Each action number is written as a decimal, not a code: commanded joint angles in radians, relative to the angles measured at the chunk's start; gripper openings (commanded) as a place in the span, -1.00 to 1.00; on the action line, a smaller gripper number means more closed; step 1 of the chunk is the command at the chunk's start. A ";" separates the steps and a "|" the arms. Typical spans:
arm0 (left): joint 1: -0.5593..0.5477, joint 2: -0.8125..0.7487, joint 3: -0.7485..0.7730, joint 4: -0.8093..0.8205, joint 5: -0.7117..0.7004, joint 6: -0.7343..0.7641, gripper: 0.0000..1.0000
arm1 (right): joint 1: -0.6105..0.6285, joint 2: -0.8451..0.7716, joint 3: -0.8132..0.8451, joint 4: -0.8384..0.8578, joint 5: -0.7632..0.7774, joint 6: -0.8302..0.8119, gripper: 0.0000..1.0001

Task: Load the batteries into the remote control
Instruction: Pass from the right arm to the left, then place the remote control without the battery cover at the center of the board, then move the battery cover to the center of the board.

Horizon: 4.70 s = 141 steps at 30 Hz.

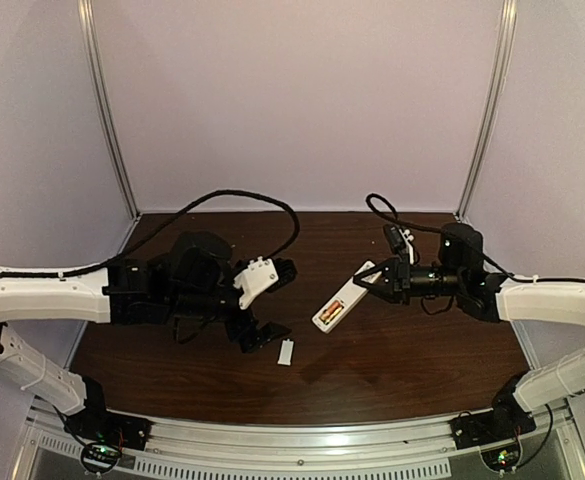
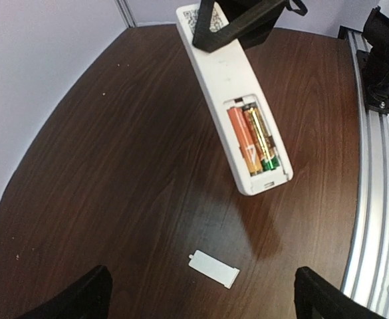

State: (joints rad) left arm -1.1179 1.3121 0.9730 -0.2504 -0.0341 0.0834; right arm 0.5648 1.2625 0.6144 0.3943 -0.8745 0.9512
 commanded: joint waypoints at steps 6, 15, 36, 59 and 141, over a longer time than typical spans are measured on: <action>0.003 0.083 -0.048 0.212 0.102 -0.303 0.91 | -0.009 -0.025 -0.067 -0.010 0.050 -0.028 -1.00; -0.072 0.330 0.156 0.199 -0.057 -0.359 0.53 | 0.012 -0.004 -0.094 0.011 0.112 0.010 -0.97; -0.076 0.609 0.452 0.103 -0.032 -0.292 -0.20 | 0.056 0.022 -0.111 0.062 0.143 0.043 -0.94; -0.057 0.770 0.545 -0.115 0.017 -0.188 -0.66 | -0.210 -0.244 -0.057 -0.438 0.260 -0.200 0.29; 0.070 0.480 -0.004 0.058 0.194 0.342 -0.80 | -0.064 0.257 0.290 -0.423 0.095 -0.432 -0.18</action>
State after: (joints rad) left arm -1.0569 1.7618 0.9436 -0.2314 0.1337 0.4110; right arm 0.4637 1.4574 0.8486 -0.0681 -0.7685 0.5236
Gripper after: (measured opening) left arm 0.101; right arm 0.438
